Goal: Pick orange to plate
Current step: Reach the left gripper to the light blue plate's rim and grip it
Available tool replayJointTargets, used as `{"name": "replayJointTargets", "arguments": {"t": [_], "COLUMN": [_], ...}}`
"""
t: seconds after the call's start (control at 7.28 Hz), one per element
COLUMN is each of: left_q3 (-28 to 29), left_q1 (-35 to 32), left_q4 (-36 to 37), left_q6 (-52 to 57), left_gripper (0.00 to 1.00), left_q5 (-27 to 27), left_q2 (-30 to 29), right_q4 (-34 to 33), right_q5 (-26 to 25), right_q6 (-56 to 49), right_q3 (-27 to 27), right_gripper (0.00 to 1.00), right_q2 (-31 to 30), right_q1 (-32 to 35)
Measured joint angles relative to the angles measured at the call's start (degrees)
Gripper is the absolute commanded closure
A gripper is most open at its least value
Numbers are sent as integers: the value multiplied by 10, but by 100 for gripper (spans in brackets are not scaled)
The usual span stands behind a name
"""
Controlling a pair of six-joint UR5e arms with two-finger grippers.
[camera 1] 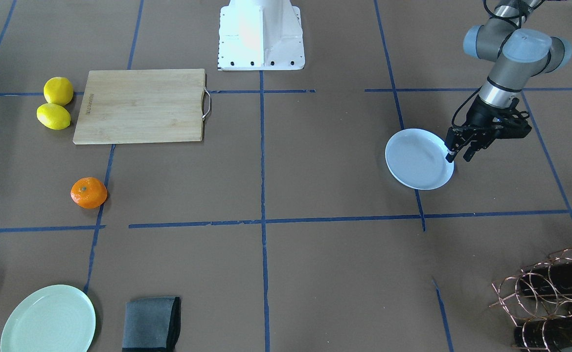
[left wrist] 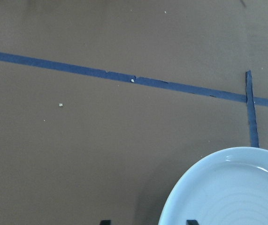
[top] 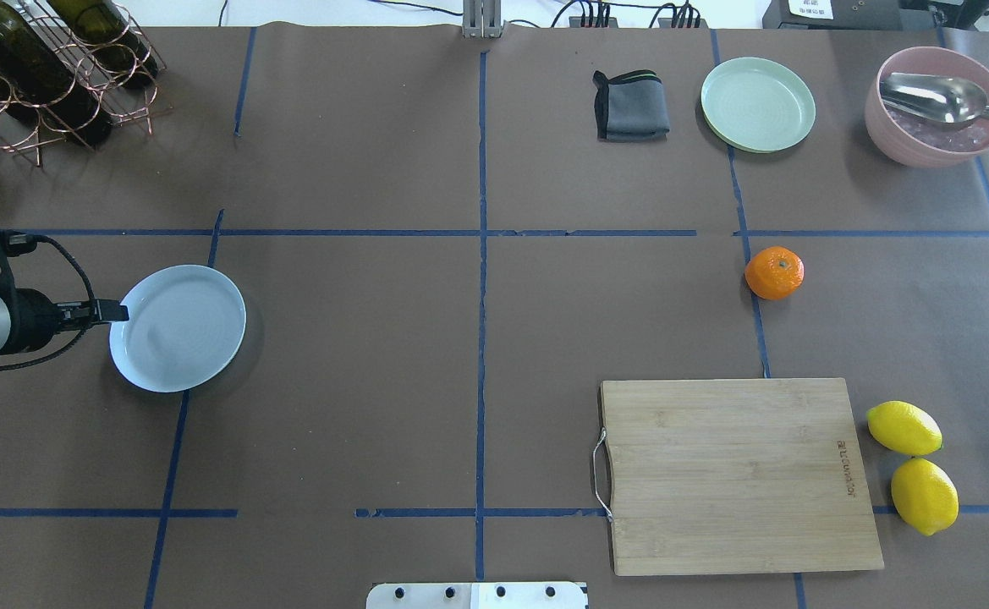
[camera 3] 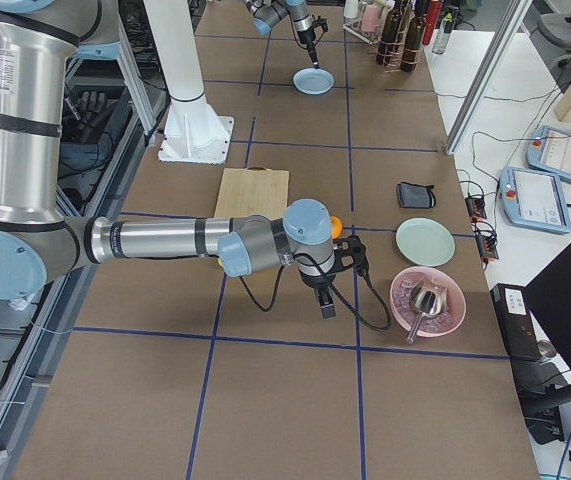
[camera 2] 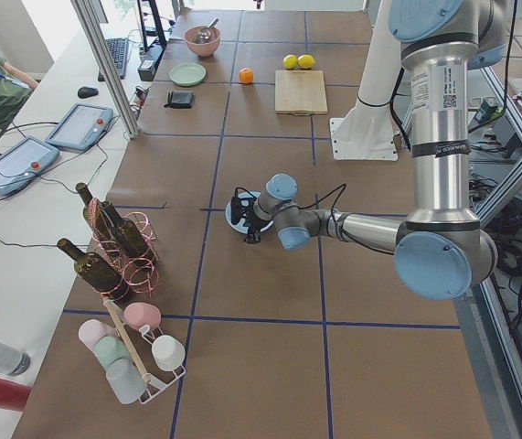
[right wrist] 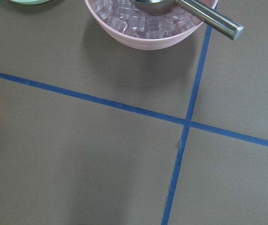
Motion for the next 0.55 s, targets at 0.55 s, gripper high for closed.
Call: {"name": "replayJointTargets", "arguments": {"t": [0.55], "left_q3": [7], "left_q1": [9], "left_q4": [1], "left_q6": [0], "left_gripper": [100], "left_q5": [3], "left_q2": [-6], "right_q4": [0], "right_q5": [0], "right_q6": [-1], "right_q3": [-1], "right_gripper": [0], "right_q2": [0], "right_q1": [0]}}
